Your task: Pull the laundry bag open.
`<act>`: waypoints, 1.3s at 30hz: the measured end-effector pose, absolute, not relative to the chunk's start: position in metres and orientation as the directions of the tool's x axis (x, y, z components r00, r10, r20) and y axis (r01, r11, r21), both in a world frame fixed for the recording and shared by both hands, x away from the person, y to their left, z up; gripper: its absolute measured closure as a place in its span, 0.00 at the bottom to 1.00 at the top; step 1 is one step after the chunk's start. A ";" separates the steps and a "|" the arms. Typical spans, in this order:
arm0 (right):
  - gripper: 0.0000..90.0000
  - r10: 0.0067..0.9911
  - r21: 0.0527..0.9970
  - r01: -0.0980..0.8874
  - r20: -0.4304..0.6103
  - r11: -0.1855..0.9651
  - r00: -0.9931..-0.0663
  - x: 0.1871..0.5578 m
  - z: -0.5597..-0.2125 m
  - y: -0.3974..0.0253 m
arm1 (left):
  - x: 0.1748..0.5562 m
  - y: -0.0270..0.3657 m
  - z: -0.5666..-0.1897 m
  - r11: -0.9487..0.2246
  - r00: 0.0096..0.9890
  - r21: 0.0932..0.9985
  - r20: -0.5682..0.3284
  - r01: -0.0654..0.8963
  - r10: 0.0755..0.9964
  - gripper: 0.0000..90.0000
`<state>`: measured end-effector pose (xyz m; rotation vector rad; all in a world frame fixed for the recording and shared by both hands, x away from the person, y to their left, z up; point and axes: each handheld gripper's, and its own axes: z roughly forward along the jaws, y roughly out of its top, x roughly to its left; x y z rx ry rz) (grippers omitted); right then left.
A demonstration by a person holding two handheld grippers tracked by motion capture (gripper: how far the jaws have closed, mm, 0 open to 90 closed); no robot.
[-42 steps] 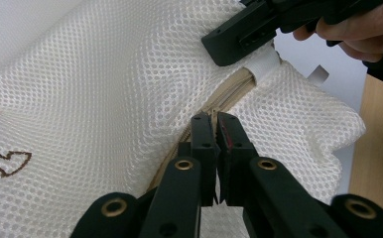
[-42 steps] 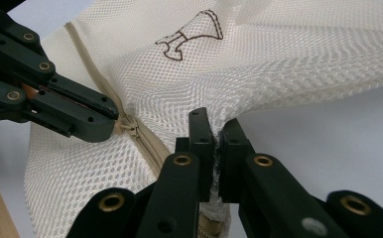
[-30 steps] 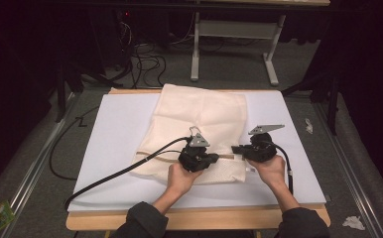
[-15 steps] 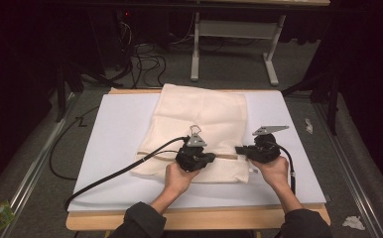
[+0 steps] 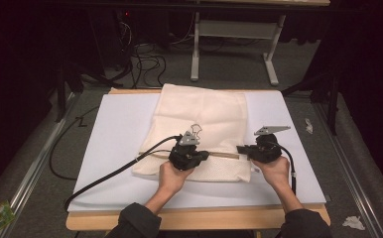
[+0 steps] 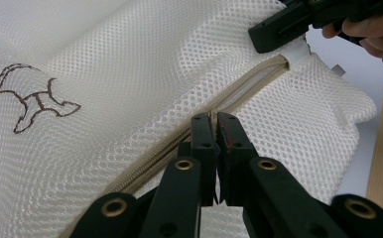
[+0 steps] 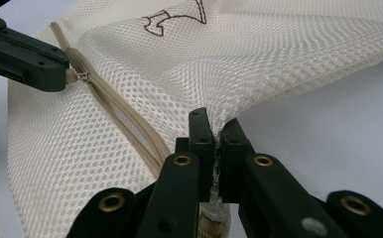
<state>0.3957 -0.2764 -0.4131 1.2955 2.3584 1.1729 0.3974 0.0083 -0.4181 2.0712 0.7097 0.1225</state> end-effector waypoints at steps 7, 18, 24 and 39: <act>0.99 0.788 0.725 0.624 0.188 0.291 -0.586 0.396 -0.414 -0.277 | 0.398 0.017 -0.417 -0.403 0.819 0.800 -0.182 0.445 0.545 0.97; 0.99 0.791 0.725 0.622 0.180 0.296 -0.585 0.397 -0.413 -0.277 | 0.399 0.027 -0.416 -0.391 0.808 0.802 -0.182 0.452 0.560 0.97; 0.99 0.794 0.725 0.624 0.180 0.291 -0.580 0.397 -0.414 -0.279 | 0.400 0.032 -0.415 -0.383 0.802 0.804 -0.183 0.455 0.568 0.97; 0.99 0.792 0.731 0.612 0.164 0.302 -0.587 0.400 -0.410 -0.273 | 0.397 0.040 -0.409 -0.382 0.799 0.808 -0.171 0.448 0.577 0.97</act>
